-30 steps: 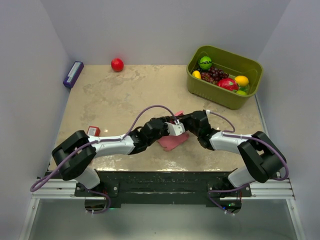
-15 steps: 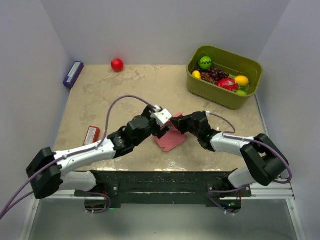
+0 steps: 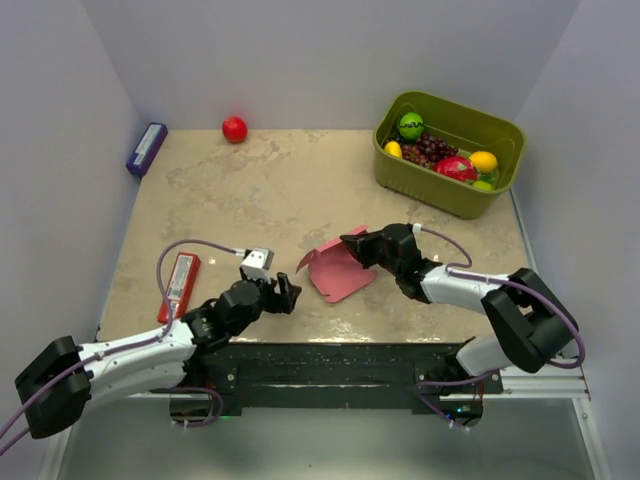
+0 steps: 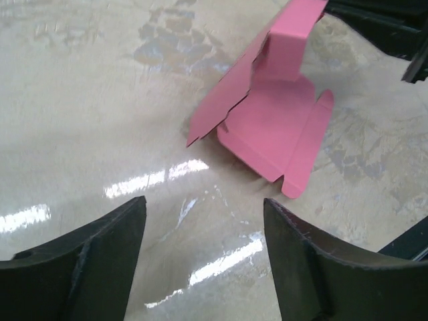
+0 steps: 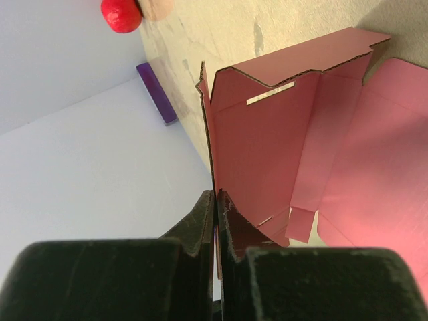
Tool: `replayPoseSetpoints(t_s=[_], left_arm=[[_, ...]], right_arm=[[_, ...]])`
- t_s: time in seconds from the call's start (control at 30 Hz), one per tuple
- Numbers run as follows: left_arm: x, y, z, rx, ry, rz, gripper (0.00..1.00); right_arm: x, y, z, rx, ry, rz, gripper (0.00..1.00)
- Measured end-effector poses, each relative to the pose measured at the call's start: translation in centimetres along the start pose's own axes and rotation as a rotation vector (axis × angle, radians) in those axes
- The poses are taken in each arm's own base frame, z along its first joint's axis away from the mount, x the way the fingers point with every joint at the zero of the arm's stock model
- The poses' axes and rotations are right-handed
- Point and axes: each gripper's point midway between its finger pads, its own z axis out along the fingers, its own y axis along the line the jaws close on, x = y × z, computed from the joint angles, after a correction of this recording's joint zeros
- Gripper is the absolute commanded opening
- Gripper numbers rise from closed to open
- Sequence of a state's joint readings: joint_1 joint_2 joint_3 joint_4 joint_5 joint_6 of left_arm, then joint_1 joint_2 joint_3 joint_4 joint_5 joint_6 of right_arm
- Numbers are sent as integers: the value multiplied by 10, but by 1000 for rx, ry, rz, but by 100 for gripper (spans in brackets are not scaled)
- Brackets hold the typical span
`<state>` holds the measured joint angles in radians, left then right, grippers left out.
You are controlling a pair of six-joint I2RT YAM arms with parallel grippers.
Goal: Fold the paper box
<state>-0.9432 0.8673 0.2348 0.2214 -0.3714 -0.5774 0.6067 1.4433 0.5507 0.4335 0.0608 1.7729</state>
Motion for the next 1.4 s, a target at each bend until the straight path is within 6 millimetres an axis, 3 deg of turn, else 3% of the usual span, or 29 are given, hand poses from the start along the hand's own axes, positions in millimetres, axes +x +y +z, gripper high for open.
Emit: replayPoseSetpoints(t_s=[0.13, 0.23, 0.3, 0.6, 0.77, 1.03, 1.4], left_arm=[[15, 11, 3, -32, 18, -69, 59], [11, 16, 12, -49, -1, -95, 57], [8, 22, 17, -64, -13, -106, 50], [-46, 41, 25, -70, -161, -123, 47], [-64, 43, 46, -71, -146, -89, 46], [-43, 28, 79, 25, 4, 18, 42], [-17, 14, 82, 131, 102, 74, 40]], right_arm=[[0, 0, -1, 1, 0, 0, 0], [0, 0, -2, 4, -2, 0, 0], [0, 0, -2, 7, -3, -1, 0], [-1, -1, -4, 11, -4, -2, 0], [-1, -1, -4, 13, -5, -2, 0], [-1, -1, -3, 14, -7, -1, 0], [-1, -2, -1, 19, -11, -2, 0]])
